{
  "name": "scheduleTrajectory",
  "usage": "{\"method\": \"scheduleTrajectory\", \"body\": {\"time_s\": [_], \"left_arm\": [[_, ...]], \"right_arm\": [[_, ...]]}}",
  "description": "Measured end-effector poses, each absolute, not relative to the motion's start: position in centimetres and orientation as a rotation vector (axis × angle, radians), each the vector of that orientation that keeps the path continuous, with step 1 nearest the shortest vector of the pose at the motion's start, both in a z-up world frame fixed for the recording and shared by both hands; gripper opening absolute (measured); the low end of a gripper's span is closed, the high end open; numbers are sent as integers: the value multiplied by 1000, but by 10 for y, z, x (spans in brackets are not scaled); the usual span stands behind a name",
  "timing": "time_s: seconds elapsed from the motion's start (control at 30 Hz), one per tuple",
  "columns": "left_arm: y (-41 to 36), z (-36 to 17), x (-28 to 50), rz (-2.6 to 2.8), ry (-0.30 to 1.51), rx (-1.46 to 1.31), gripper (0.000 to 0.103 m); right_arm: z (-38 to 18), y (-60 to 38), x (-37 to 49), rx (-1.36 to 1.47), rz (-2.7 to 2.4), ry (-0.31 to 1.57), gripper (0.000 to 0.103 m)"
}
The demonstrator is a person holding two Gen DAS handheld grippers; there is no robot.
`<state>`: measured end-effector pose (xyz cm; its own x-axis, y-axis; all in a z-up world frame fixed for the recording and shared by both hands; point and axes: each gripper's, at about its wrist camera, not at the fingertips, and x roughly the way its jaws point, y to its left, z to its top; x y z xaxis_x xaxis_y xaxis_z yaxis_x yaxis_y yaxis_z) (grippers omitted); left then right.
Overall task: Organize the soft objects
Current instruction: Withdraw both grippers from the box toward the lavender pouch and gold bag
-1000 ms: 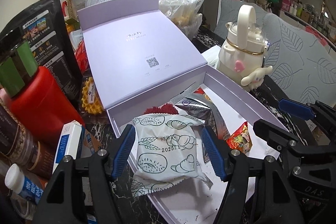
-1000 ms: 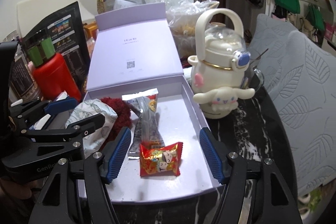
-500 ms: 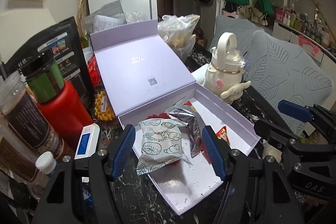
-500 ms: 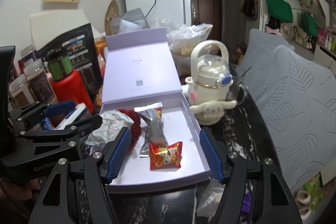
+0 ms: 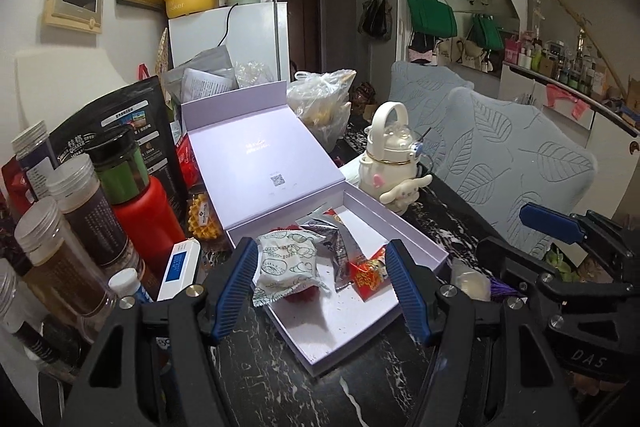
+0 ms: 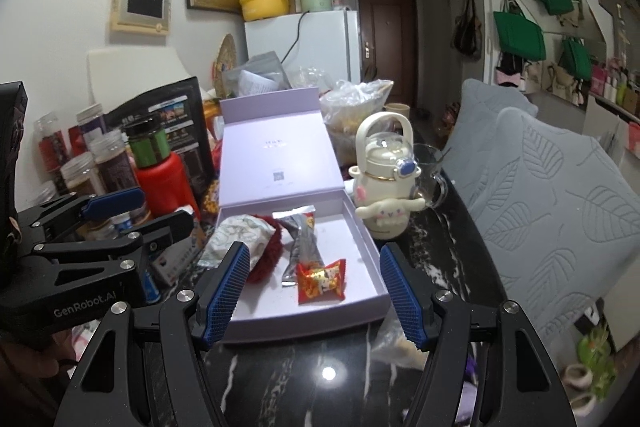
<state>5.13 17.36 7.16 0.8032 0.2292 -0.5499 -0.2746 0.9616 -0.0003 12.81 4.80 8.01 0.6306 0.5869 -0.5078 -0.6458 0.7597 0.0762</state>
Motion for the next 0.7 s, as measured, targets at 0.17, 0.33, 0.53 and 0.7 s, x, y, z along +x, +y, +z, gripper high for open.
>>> {"method": "scheduleTrajectory", "body": {"time_s": [0.17,0.33,0.53,0.7], "left_arm": [[162,75,35,263,571,-77,66],[148,73,19,249,580,-81,66],[130,66,3,226,595,-78,66],[115,58,-4,202,623,-86,66]], "right_arm": [[82,34,107,-115,706,518,68],[79,17,90,-91,700,523,69],[71,-1,72,-79,685,539,69],[64,-21,60,-60,661,565,69]]}}
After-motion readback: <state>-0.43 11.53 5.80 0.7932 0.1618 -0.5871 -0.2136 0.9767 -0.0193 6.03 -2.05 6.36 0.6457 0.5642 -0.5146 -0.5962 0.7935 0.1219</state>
